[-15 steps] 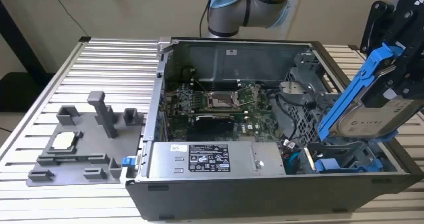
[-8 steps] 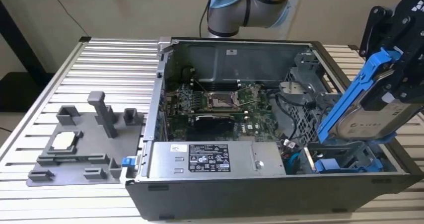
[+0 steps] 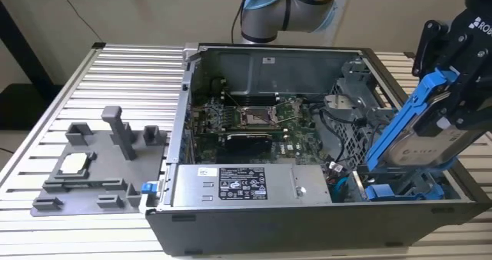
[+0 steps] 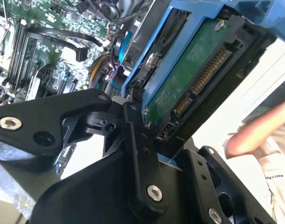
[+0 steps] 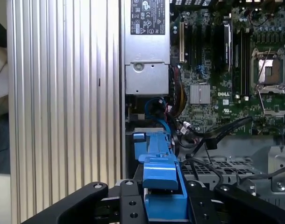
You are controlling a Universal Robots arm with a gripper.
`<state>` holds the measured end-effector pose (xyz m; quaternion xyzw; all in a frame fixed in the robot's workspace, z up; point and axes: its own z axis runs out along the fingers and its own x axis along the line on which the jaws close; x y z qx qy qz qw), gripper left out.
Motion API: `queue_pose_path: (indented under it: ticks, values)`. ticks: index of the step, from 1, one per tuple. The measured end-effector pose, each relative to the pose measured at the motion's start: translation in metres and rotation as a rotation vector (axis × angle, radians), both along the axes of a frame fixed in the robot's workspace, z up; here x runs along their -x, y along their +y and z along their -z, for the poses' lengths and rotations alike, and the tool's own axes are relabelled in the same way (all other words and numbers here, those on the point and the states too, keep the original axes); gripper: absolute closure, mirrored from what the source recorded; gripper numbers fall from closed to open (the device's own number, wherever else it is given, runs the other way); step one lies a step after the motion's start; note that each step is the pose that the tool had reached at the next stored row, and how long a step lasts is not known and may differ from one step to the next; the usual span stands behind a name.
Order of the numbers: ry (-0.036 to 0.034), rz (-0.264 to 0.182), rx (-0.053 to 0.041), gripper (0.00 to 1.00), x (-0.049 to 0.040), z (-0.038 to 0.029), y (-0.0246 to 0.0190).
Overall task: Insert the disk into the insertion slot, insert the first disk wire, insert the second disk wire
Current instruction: 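Insert the disk into the insertion slot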
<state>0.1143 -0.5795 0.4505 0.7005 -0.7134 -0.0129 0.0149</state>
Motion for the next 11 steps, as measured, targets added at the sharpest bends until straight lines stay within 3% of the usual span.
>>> queue_pose_path:
  ticks: [11]
  values:
    - [0.0,0.0,-0.001,0.67,-0.002,0.0183,0.0]
